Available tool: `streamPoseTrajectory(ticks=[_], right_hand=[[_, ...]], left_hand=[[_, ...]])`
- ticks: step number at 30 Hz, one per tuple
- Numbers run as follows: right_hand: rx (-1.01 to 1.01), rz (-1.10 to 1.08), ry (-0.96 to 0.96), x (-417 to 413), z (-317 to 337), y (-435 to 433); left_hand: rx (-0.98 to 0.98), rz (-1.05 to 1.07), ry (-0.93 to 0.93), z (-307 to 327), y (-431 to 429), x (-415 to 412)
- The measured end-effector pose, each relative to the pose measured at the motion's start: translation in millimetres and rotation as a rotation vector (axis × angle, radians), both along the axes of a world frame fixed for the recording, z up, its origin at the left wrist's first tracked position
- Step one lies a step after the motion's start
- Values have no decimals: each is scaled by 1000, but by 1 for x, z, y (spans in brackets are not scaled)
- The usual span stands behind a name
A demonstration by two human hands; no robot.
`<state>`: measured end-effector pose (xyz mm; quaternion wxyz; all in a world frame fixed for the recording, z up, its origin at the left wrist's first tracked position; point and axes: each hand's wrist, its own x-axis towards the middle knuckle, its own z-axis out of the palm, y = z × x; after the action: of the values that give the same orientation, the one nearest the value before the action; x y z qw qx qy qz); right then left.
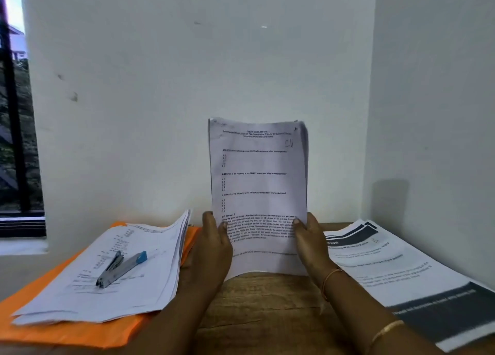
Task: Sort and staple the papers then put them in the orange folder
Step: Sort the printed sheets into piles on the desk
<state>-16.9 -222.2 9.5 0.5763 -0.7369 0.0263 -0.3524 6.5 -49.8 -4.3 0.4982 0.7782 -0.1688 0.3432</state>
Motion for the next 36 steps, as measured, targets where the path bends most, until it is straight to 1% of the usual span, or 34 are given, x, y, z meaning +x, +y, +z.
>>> streamPoseTrajectory(ticks=[1,5,6,9,11,13,15,18,20,21,23,26,27,29,31,32,33,34,36], right_hand=[[2,-4,4,1,-2,-1],[22,-2,-89,2,2,-2],[-4,5,-60,3,1,-2],[-114,29,144,7,-12,-7],[-125,43,190,8,-14,-10],[-127,47,173,7,-11,-10],[-114,57,106,5,-7,-8],[-26,91,-34,-1,0,-3],[16,95,-86,-2,3,-1],[24,95,-93,-1,2,-1],[-31,63,-37,0,-1,-3],[-248,49,242,4,-13,-14],[-299,60,302,5,-17,-17],[-335,51,339,4,-18,-21],[-333,19,337,5,-15,-26],[-300,4,328,6,-13,-28],[-213,-2,310,8,-11,-30],[-58,21,283,8,-8,-30],[328,151,224,7,-2,-29]], left_hand=[[11,-12,8,-1,0,1],[-53,-9,-15,3,-3,1],[-31,4,20,2,-3,4],[84,15,225,-7,2,14],[135,22,261,-12,3,19],[168,32,213,-12,2,18],[167,35,139,-9,1,13],[78,6,39,-2,-1,1],[26,-6,-7,3,-2,-4],[18,-6,0,3,-3,-4],[58,11,76,-1,-3,2],[140,0,273,-12,3,16],[137,-15,313,-14,4,18],[104,-12,351,-12,6,17],[45,12,393,-8,7,15],[-13,6,422,-6,8,15],[-80,-13,456,-5,8,16],[-142,-33,486,-4,8,16],[-264,-60,538,-2,6,14]])
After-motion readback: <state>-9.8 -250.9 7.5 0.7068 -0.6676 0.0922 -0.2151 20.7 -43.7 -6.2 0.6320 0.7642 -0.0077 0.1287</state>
